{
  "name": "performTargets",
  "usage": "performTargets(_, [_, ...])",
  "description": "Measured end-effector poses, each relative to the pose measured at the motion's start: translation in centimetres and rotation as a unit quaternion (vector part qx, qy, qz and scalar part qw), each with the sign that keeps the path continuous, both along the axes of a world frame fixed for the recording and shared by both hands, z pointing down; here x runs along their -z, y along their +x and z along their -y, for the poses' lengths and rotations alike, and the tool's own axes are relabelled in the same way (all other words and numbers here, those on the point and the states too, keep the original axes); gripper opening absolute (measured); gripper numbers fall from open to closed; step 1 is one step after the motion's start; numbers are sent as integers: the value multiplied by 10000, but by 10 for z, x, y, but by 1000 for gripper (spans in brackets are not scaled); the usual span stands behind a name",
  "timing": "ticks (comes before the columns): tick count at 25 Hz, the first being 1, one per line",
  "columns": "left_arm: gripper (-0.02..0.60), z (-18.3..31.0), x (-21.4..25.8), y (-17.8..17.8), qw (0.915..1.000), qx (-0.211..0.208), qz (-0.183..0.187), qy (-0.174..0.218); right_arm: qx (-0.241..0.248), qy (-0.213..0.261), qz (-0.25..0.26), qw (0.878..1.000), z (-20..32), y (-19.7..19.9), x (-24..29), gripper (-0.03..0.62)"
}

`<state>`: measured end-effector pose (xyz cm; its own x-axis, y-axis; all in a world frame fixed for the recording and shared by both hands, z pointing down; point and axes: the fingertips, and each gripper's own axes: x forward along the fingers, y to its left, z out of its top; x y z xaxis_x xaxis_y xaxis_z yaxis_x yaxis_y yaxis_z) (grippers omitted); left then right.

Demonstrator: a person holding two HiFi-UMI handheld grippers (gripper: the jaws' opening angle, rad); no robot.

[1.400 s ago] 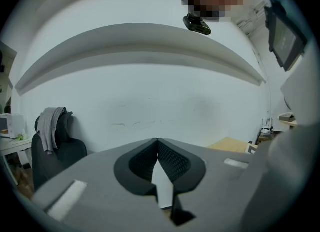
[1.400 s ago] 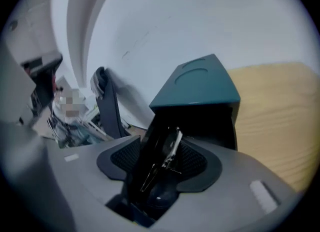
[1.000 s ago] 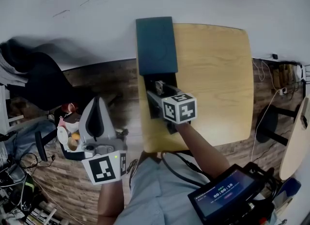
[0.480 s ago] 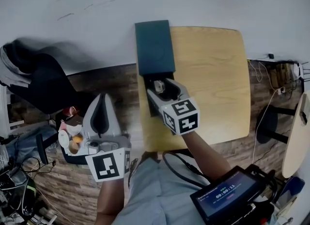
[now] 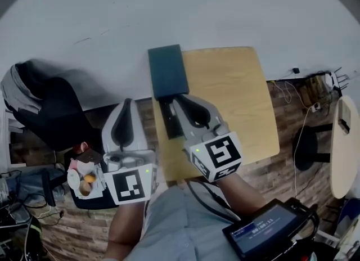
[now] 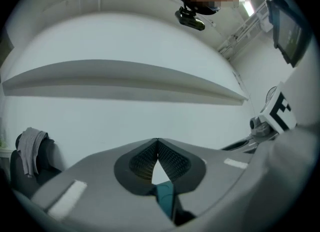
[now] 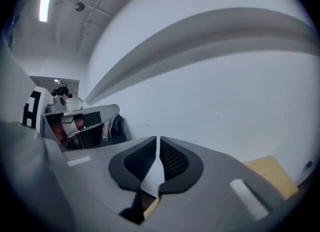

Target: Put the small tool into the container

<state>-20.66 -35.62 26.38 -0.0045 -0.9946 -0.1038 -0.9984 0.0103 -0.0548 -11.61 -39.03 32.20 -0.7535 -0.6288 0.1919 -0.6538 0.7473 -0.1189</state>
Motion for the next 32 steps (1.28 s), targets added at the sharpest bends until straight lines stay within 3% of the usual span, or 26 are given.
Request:
performTargets(2, [11,-9,14,9,9999,-70,56,145,-145,286,57,9995,-10,10,18,2])
performTargets(13, [11,-33,41,39,9980,-401,234,434,-485,920,220,9943,-39,35,58,2])
performTargets(32, [11,-28,39,39,9977,-491,243,405,-549,1116,314,9917,-36,34,69,0])
